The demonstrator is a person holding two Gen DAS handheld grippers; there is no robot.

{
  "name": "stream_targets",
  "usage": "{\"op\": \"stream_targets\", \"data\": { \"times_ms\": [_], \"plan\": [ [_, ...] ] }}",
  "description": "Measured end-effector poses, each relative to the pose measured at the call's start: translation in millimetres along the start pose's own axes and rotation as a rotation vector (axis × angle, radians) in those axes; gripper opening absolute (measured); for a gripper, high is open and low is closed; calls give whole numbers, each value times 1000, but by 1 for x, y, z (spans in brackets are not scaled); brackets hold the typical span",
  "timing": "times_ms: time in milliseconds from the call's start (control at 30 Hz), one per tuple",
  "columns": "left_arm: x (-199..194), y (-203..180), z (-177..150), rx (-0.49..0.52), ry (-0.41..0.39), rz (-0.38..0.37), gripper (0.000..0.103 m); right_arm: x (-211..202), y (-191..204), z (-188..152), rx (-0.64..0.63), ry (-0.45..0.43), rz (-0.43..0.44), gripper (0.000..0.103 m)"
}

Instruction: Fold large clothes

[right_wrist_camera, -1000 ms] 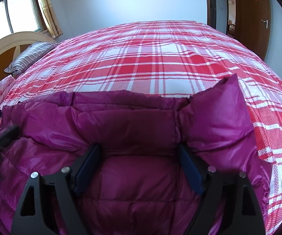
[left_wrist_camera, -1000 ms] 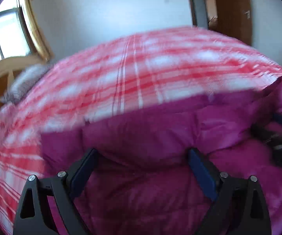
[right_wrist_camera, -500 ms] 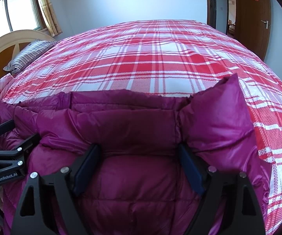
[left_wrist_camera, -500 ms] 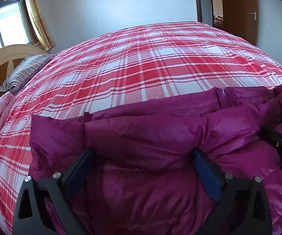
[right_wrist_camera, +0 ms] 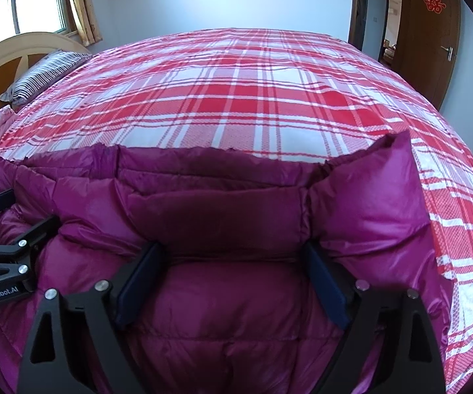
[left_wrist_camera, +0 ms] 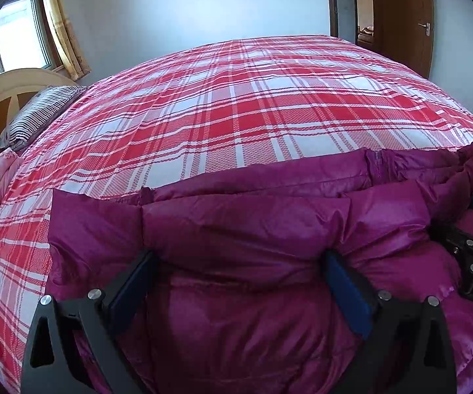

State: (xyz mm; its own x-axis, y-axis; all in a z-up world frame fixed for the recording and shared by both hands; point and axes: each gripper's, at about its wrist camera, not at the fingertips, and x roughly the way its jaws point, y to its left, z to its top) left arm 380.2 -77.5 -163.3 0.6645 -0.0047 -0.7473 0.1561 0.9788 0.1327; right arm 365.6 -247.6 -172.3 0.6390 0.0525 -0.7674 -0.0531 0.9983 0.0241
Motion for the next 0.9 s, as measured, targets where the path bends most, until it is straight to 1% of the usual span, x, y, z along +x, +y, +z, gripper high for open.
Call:
{"op": "stream_targets", "data": {
  "times_ms": [267, 467, 667, 800, 833, 900],
  "plan": [
    [0, 0, 0, 1, 7, 0, 101, 1, 2, 0, -10, 3, -17, 91],
    [-12, -2, 0, 13, -6, 34, 101, 2, 4, -1, -20, -1, -27, 91],
    [-34, 1, -3, -27, -10, 0, 101, 2, 4, -1, -22, -1, -29, 92],
    [-55, -4, -6, -46, -38, -59, 101, 2, 5, -1, -22, -1, -31, 92],
    [-58, -8, -9, -34, -43, -59, 101, 2, 5, -1, -22, -1, -31, 92],
    [-54, -17, -14, 4, -37, -22, 101, 3, 4, -1, -22, -1, -31, 92]
  ]
}}
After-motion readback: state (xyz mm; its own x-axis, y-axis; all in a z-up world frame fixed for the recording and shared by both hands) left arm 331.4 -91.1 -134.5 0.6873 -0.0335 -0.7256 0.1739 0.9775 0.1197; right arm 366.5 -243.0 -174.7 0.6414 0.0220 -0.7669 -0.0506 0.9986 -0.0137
